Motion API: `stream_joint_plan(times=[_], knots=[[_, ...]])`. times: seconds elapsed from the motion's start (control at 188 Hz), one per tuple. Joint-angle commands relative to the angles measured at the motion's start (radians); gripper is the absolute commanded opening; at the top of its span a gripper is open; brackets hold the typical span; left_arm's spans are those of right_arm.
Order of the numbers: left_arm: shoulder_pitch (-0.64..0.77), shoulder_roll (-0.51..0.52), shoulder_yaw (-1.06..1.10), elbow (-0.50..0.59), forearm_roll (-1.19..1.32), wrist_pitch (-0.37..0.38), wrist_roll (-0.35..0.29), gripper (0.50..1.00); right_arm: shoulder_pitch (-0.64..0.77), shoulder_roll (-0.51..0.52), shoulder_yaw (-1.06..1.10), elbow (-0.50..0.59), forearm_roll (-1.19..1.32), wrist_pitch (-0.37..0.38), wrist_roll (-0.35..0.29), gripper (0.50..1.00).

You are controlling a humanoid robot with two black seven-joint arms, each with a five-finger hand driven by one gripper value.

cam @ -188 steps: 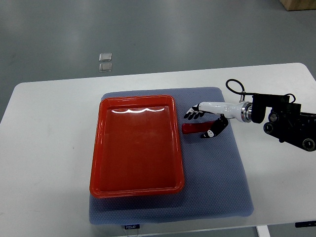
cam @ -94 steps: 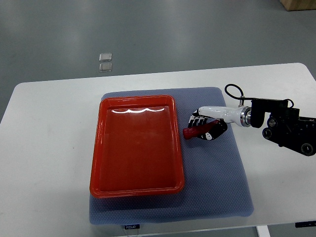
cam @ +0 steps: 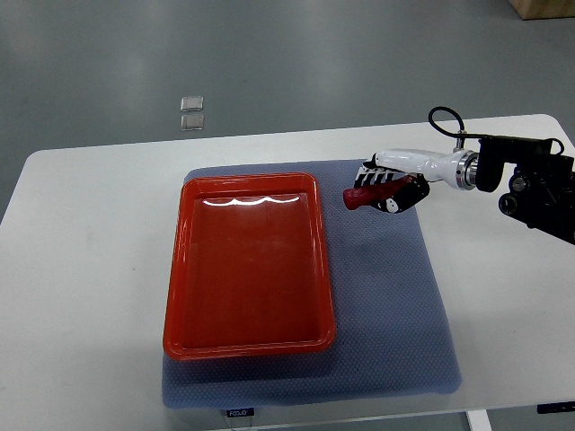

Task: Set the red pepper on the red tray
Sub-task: 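Carry the held pepper with the right hand over the red tray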

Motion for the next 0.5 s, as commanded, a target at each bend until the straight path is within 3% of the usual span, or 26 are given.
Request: stream_joint_plan(times=[0.0, 0.282, 0.33, 0.394, 0.399, 0.495], knots=[[0.000, 0.000, 0.000, 0.000, 0.000, 0.000, 0.000, 1.000, 0.034, 0.000, 0.001, 0.027, 0.019, -0.001, 0.000, 0.500], [0.000, 0.000, -0.002, 0.000, 0.000, 0.000, 0.000, 1.000, 0.057, 0.126, 0.001, 0.016, 0.076, -0.029, 0.003, 0.500], [0.000, 0.000, -0.002, 0.000, 0.000, 0.000, 0.000, 1.000, 0.057, 0.206, -0.002, -0.013, 0.078, -0.046, 0.003, 0.500], [0.000, 0.000, -0.002, -0.002, 0.000, 0.000, 0.000, 1.000, 0.055, 0.214, -0.002, -0.018, 0.078, -0.046, 0.003, 0.500], [0.000, 0.000, -0.002, -0.002, 0.000, 0.000, 0.000, 1.000, 0.049, 0.256, -0.003, -0.039, 0.076, -0.046, 0.003, 0.500], [0.000, 0.000, -0.003, -0.004, 0.000, -0.001, 0.000, 1.000, 0.035, 0.310, -0.003, -0.065, 0.073, -0.049, 0.003, 0.500]])
